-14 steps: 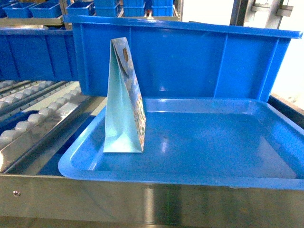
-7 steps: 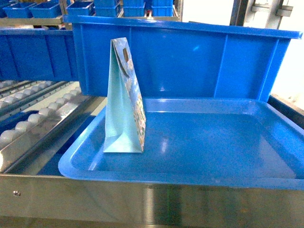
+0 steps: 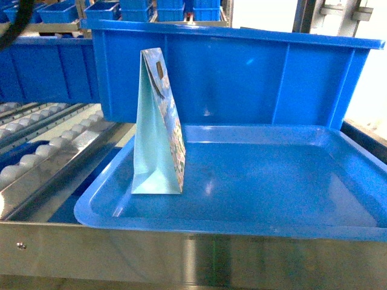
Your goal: Move flower gift bag to table near conveyor
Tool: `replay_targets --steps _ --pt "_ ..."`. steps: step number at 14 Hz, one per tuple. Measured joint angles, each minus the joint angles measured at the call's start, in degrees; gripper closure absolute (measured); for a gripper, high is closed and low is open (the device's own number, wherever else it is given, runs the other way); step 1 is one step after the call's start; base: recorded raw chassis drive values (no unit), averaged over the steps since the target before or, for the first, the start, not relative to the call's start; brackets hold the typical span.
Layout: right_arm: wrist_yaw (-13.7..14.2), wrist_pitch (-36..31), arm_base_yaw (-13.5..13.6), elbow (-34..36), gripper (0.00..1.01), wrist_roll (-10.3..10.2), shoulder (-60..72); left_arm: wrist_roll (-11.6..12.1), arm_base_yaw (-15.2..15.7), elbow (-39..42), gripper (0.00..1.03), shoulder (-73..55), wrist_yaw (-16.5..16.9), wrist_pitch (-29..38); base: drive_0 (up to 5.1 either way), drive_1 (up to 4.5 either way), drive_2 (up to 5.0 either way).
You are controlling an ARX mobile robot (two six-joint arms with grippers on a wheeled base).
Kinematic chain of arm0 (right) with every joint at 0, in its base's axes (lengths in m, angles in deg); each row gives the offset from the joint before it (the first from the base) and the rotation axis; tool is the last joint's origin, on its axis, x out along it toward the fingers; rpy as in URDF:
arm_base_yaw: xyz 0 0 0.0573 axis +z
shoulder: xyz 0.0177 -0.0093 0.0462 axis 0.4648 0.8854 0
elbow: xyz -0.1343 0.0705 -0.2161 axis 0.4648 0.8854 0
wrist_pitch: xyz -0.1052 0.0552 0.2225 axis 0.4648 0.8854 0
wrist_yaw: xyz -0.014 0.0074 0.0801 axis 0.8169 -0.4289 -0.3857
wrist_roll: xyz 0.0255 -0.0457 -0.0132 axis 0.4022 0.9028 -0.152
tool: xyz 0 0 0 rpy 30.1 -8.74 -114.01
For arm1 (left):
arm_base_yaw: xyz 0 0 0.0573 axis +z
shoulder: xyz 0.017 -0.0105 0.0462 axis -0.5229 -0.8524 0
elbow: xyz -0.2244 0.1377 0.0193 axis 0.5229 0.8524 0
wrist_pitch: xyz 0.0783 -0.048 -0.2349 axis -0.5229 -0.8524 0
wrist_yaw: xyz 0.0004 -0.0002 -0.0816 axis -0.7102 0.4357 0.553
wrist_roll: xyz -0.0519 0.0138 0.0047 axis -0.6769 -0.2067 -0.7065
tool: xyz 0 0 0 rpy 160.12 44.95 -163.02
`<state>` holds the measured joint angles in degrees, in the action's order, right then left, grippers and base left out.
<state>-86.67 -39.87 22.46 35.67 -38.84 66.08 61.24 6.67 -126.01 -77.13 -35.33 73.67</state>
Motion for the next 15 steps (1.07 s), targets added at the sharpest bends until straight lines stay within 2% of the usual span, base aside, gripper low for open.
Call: replay_targets --steps 3,6,10,14,15 --pt "0.02 0.00 0.00 0.00 0.99 0.00 0.00 -0.96 -1.62 -0.42 0.05 -4.68 -3.50 -2.95 0.0 0.00 0.0" --pt "0.02 0.00 0.00 0.00 0.99 0.00 0.00 -1.81 -1.62 -0.85 0.05 -5.33 -3.74 -4.98 0.0 0.00 0.0" --pt "0.02 -0.02 0.00 0.00 0.99 0.00 0.00 -3.28 -1.62 -1.81 0.05 -6.56 -3.32 -7.17 0.0 0.00 0.0" --pt "0.04 0.00 0.00 0.00 0.99 0.00 0.00 -5.40 -1.70 -3.67 0.05 -8.90 -1.09 -11.63 0.0 0.00 0.0" --pt "0.04 0.02 0.00 0.00 0.99 0.00 0.00 -6.56 -1.60 -4.02 0.13 -9.09 -0.26 -13.22 0.0 0.00 0.0"
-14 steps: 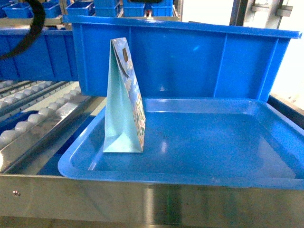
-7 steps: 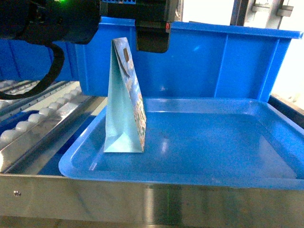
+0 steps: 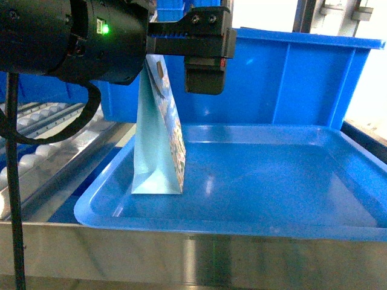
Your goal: Move flower gift bag to table near conveyor
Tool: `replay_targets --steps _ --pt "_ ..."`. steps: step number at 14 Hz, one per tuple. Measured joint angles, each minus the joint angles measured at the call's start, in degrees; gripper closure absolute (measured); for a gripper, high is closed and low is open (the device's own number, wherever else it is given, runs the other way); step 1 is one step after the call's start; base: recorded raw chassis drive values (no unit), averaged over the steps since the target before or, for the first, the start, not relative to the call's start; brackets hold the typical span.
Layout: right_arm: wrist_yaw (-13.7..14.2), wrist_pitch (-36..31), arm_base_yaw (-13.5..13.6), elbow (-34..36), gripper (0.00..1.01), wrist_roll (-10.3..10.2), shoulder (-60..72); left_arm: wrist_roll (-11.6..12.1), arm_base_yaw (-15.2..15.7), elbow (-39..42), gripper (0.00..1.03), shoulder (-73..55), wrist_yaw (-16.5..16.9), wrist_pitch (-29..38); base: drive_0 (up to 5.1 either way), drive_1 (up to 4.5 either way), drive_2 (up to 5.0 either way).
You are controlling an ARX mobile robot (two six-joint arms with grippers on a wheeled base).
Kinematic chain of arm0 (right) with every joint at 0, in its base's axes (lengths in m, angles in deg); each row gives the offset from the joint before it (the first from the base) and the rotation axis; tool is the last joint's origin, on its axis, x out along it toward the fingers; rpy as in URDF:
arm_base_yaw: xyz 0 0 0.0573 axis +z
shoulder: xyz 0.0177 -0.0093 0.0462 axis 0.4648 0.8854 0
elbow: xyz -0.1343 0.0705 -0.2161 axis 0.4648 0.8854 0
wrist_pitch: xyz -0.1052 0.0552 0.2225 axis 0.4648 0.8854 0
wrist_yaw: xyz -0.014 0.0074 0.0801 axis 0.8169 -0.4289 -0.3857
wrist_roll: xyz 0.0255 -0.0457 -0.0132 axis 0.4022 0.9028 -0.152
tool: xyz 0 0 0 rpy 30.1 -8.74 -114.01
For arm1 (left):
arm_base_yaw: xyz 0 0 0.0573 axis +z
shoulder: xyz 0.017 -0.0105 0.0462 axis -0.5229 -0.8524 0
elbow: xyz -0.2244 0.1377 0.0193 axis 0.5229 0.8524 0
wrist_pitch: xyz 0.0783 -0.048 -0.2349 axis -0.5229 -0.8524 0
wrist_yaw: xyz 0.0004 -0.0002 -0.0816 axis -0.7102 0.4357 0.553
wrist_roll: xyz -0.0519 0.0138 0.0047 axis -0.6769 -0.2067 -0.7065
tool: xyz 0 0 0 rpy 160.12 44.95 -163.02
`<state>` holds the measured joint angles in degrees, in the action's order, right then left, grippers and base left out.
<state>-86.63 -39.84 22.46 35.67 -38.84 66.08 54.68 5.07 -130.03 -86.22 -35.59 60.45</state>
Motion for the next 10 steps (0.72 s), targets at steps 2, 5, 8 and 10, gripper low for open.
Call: replay_targets --steps 2,5,8,10 --pt "0.02 -0.02 0.00 0.00 0.99 0.00 0.00 -0.33 0.02 0.00 0.36 -0.26 -1.16 0.61 0.0 0.00 0.0" --pt "0.04 -0.02 0.00 0.00 0.99 0.00 0.00 -0.57 -0.22 0.15 0.72 -0.26 -2.91 -0.09 0.0 0.00 0.0" --pt "0.04 -0.02 0.00 0.00 0.99 0.00 0.00 -0.74 -0.63 1.09 1.01 0.28 -5.01 -0.42 0.0 0.00 0.0" --pt "0.04 -0.02 0.00 0.00 0.99 0.00 0.00 -0.74 -0.90 2.40 1.01 1.60 -6.25 0.02 0.0 0.00 0.0"
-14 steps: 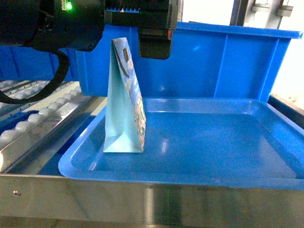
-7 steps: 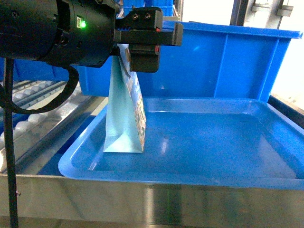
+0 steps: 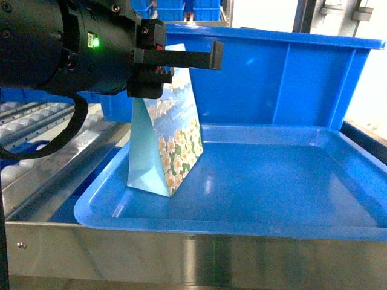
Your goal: Move flower gift bag to table near conveyor
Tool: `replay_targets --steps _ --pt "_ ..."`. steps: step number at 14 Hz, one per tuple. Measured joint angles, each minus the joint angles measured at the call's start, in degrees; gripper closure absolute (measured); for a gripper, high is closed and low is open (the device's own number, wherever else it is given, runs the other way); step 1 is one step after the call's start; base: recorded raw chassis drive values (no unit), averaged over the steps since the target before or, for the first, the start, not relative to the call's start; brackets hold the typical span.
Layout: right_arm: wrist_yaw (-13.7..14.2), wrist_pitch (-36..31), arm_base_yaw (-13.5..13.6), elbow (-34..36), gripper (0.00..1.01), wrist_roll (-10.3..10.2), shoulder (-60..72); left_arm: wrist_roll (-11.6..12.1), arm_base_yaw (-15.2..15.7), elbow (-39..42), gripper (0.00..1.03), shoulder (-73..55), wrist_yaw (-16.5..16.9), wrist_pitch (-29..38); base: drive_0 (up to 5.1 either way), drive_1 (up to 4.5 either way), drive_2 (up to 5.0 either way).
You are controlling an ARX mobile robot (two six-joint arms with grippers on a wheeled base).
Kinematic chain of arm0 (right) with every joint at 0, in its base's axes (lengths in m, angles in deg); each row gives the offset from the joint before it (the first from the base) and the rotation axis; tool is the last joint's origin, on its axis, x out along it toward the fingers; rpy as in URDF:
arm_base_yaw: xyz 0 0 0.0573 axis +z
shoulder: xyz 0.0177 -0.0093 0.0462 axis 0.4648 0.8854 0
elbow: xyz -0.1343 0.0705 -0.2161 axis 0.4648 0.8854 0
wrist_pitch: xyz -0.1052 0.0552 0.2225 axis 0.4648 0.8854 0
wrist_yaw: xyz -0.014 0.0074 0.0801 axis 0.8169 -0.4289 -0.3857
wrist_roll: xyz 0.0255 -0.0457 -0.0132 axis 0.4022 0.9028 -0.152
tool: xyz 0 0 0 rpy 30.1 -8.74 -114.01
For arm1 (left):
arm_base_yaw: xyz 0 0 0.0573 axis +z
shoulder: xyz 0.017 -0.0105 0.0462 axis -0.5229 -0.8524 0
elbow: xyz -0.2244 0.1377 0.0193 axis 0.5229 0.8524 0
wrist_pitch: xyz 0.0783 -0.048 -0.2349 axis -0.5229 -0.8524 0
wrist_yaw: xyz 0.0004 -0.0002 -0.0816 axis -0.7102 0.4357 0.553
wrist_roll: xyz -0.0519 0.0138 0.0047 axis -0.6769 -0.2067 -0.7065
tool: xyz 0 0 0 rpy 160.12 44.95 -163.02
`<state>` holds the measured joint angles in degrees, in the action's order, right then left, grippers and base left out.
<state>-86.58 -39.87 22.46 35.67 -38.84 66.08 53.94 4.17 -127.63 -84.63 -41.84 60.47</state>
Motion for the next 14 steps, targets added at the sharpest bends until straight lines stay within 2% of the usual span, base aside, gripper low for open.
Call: replay_targets --steps 7,10,11,12,14 --pt "0.00 0.00 0.00 0.00 0.99 0.00 0.00 1.38 0.63 6.60 1.01 10.32 -6.01 7.63 0.0 0.00 0.0" --pt "0.00 0.00 0.00 0.00 0.99 0.00 0.00 1.31 2.95 12.28 1.01 18.32 -9.49 9.27 0.0 0.00 0.0" --pt "0.00 0.00 -0.02 0.00 0.99 0.00 0.00 1.62 3.76 15.37 1.01 22.64 -10.25 10.60 0.0 0.00 0.0" --pt "0.00 0.00 -0.02 0.00 0.99 0.00 0.00 2.89 4.85 19.15 1.01 27.96 -10.80 11.74 0.0 0.00 0.0" --pt "0.00 0.00 0.00 0.00 0.99 0.00 0.00 4.61 8.70 25.44 1.01 39.39 -9.16 6.86 0.0 0.00 0.0"
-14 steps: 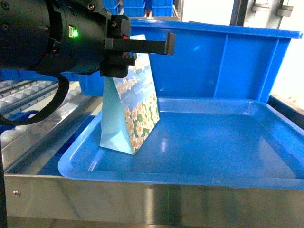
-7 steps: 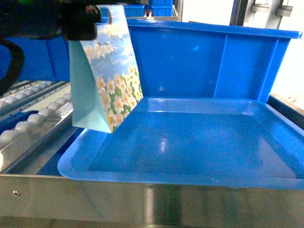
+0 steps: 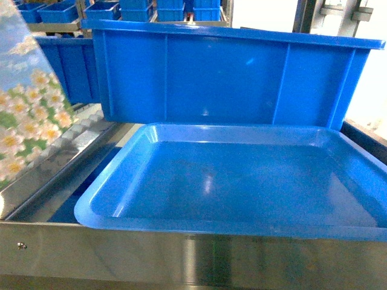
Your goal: Move flower gift bag to table near conveyor
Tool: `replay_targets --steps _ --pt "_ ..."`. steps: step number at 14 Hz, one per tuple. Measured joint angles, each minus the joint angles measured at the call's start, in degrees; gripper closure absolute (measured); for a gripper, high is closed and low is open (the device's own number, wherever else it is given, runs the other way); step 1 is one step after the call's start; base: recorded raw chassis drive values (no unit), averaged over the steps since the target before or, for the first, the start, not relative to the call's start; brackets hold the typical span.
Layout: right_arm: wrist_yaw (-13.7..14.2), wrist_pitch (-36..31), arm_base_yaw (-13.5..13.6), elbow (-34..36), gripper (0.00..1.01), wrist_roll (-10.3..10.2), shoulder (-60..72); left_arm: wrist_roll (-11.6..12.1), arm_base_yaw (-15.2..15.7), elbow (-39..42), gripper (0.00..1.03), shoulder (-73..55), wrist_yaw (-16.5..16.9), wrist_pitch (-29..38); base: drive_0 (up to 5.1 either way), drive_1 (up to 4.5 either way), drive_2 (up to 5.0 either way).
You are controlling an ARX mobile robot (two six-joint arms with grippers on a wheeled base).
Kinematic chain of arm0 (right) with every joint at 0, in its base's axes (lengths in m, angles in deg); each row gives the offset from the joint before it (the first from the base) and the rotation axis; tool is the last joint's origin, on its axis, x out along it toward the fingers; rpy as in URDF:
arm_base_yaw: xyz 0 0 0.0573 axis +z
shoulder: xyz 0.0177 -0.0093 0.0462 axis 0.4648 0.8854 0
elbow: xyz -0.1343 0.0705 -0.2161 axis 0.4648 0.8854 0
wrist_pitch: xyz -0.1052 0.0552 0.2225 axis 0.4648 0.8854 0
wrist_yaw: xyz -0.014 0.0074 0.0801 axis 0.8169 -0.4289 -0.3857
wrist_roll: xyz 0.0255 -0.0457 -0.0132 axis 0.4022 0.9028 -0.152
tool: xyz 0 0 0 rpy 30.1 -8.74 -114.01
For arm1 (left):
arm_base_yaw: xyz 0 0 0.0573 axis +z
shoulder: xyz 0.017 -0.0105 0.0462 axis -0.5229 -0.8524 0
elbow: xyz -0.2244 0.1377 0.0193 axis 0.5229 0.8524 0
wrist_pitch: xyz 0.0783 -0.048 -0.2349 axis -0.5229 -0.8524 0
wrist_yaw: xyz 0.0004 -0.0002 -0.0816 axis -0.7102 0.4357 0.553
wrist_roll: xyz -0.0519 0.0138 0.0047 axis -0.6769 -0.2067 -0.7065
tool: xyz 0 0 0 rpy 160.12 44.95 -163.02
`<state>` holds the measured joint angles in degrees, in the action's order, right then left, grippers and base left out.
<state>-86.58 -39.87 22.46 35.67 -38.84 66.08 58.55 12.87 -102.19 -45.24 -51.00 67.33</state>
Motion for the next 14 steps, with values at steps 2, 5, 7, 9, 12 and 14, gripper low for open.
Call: replay_targets --steps 2,5,7,9,12,14 --pt "0.00 0.02 0.00 0.00 0.99 0.00 0.00 0.42 4.74 2.60 1.01 10.80 2.12 -6.95 0.0 0.00 0.0" --pt "0.00 0.00 -0.02 0.00 0.99 0.00 0.00 0.90 5.18 2.78 1.01 15.85 2.49 -7.30 -1.6 0.45 1.2" --pt "0.26 0.20 0.00 0.00 0.99 0.00 0.00 0.90 4.96 3.10 1.01 14.91 3.08 -7.85 -4.6 0.80 3.9" --pt "0.22 -0.02 0.00 0.00 0.99 0.00 0.00 0.90 4.98 3.34 1.01 14.99 2.91 -7.74 -4.5 0.82 4.0" --pt "0.24 -0.02 0.00 0.00 0.99 0.02 0.00 1.46 4.98 3.34 1.01 15.08 2.89 -7.74 -4.7 0.70 3.9" --pt "0.22 -0.09 0.00 0.00 0.99 0.02 0.00 1.46 4.98 3.34 1.01 15.08 2.93 -7.72 -4.7 0.68 3.9"
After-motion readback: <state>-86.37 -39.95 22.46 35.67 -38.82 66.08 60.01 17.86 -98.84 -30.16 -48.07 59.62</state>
